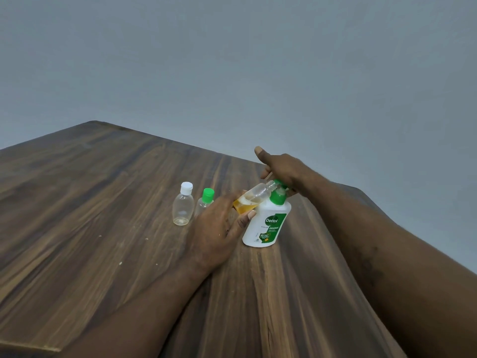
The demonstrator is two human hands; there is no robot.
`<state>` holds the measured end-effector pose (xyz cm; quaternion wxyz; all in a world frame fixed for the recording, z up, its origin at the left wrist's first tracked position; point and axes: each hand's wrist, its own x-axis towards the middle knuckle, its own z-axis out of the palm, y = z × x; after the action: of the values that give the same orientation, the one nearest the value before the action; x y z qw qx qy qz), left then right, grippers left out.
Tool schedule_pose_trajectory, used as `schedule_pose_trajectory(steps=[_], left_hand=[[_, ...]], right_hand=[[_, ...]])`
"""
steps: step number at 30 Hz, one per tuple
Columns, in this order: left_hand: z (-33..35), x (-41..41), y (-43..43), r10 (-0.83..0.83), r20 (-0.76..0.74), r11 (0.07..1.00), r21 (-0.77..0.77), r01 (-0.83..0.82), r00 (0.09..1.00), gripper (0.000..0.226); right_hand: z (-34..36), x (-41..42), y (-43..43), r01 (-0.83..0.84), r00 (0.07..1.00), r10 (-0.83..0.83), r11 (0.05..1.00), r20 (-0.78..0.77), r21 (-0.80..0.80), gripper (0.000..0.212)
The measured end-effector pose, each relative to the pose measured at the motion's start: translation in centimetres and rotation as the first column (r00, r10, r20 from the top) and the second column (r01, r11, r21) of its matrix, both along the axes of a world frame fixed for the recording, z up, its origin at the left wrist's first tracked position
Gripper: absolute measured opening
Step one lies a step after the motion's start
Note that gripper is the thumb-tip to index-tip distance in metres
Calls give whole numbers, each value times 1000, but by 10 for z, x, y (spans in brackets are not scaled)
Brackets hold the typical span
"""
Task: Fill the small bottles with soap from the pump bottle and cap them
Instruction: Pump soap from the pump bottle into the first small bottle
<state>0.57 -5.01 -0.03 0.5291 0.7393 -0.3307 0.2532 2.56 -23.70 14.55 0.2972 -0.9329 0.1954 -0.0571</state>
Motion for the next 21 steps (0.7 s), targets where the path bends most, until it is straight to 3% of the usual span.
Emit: schedule_pose_trajectory(steps=[5,9,21], left_hand=[[1,0,0,5,7,1000,-18,-5,1000,36],[0,1,0,-16,1,1000,6,16,1000,37],[-1,1,-1,-26,-31,1000,10,26,999,43]], right_hand=[[7,3,-2,6,999,-6,1000,-38,8,85],[-16,8,-1,-2,995,2,1000,-97,-2,76],[12,-3,9,-5,1000,3,997,-29,-76,86]])
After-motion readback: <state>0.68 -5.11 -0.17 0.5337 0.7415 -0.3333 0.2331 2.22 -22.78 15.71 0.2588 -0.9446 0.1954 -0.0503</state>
